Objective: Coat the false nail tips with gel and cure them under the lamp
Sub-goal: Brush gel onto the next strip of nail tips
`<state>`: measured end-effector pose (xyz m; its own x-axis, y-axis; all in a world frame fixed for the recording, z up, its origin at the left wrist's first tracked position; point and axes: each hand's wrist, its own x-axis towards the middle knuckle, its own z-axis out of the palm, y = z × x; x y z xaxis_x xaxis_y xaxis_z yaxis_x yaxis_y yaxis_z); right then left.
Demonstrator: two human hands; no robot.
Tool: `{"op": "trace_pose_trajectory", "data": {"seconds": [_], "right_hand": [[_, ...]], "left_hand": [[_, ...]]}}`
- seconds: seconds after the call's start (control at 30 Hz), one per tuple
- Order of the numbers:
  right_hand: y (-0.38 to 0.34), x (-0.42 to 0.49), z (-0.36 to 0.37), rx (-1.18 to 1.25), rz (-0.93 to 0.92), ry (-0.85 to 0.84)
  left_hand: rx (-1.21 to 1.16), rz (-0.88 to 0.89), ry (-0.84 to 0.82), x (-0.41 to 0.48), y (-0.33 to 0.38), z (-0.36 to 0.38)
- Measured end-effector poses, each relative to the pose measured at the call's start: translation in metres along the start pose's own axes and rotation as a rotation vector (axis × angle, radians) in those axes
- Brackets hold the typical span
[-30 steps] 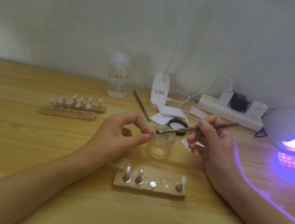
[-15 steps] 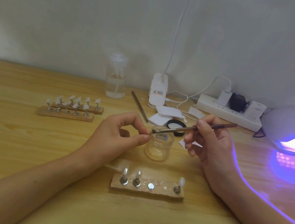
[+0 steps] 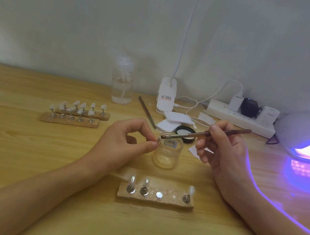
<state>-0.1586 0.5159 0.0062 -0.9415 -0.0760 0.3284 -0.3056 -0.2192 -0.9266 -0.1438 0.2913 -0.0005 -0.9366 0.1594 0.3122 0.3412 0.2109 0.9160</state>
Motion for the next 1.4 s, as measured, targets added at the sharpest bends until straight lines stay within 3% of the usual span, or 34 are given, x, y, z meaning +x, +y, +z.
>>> {"op": "trace_pose_trajectory", "data": {"seconds": [0.47,0.87,1.03,1.2,1.4], "right_hand": [[0.0006,-0.0008,-0.0009,-0.034,0.018,0.056],[-0.0015,-0.0016,0.0007,-0.020,0.002,0.008],[0.0001,-0.0025,-0.0005,-0.054,0.022,0.074],[-0.0023,-0.0036,0.0026,-0.048,-0.030,-0.001],[-0.0020,-0.0036,0.0003,-0.045,-0.033,0.075]], "left_hand": [[0.009,0.012,-0.006,0.0006,-0.0019,-0.0007],[0.026,0.019,0.015,0.0013,-0.0036,-0.0004],[0.028,0.005,0.006,0.0007,-0.0016,-0.0002],[0.014,0.001,0.003,0.0002,-0.0002,-0.0003],[0.016,0.028,-0.001,0.0000,-0.0010,-0.0002]]}}
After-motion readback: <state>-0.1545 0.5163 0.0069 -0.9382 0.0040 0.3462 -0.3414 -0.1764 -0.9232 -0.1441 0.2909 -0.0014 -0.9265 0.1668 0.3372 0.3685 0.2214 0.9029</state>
